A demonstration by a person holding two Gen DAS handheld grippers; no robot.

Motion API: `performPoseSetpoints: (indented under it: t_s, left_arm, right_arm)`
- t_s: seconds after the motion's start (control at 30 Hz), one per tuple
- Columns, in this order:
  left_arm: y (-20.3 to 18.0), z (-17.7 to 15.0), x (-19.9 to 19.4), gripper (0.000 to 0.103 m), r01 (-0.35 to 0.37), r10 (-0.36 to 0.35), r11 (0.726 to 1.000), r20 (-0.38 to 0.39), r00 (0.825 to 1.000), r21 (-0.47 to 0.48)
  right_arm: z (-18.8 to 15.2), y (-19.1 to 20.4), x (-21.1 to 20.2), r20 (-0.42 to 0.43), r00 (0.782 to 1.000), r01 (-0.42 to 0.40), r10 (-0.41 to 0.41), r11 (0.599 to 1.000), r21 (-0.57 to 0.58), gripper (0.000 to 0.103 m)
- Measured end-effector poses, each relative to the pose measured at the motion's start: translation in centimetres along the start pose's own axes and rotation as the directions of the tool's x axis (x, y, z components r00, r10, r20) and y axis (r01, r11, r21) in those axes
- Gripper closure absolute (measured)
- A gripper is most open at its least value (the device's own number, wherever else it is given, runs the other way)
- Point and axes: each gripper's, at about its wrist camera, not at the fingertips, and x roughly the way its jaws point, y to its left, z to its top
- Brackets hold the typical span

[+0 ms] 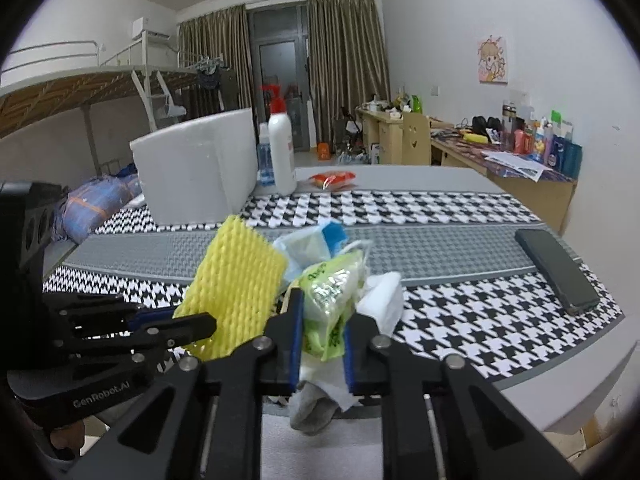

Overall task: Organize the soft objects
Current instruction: 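Lift the yellow mesh with the left tool while the right tool lifts the tissue pack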

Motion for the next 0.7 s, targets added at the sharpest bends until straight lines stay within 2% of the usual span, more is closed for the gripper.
performPoseSetpoints:
  t_s: [0.7]
  left_arm:
    - [0.6,1.4,-4.7,0.092,-0.083,0.079,0.996,0.124,0.989,0.028]
  right_arm:
    - [1.7,1.6,-1.7,0.050,0.999,0.005,-0.005,1.000,-0.005,0.083]
